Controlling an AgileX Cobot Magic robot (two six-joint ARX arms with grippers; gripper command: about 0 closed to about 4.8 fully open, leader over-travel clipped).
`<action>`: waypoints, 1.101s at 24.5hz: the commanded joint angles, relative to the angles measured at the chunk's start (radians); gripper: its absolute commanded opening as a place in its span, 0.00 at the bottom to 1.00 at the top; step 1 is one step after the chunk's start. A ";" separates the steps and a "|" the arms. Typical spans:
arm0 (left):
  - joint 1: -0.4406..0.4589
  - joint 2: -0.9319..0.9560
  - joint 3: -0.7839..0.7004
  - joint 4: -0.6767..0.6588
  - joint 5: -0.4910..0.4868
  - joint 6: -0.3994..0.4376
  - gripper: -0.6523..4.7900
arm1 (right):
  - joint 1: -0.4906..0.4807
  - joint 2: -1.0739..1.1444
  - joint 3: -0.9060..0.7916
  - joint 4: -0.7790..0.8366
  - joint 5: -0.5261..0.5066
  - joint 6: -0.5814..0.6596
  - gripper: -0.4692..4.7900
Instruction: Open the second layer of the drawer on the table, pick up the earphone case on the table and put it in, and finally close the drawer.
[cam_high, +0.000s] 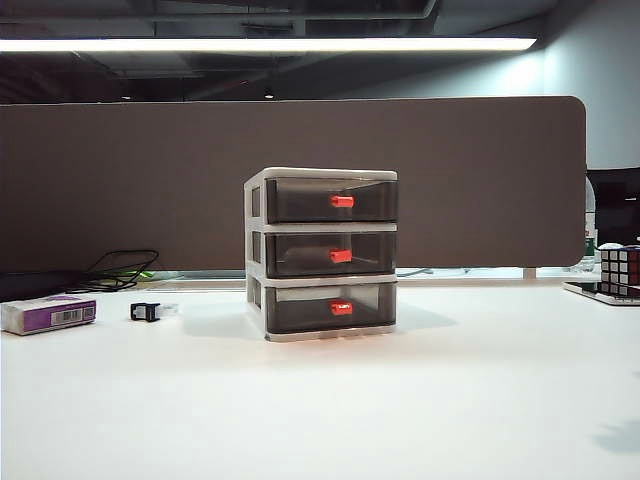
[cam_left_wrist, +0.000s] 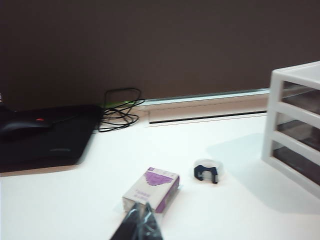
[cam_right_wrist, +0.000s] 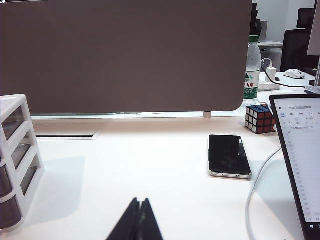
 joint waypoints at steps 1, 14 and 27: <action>0.000 0.000 0.006 0.006 0.008 0.002 0.11 | -0.001 -0.002 -0.006 0.010 0.006 0.000 0.09; 0.000 0.000 0.006 -0.007 0.011 -0.026 0.11 | -0.001 -0.002 -0.006 -0.103 0.011 0.000 0.09; 0.000 0.001 0.006 -0.007 0.011 -0.026 0.11 | -0.001 -0.002 -0.006 -0.117 0.008 0.000 0.09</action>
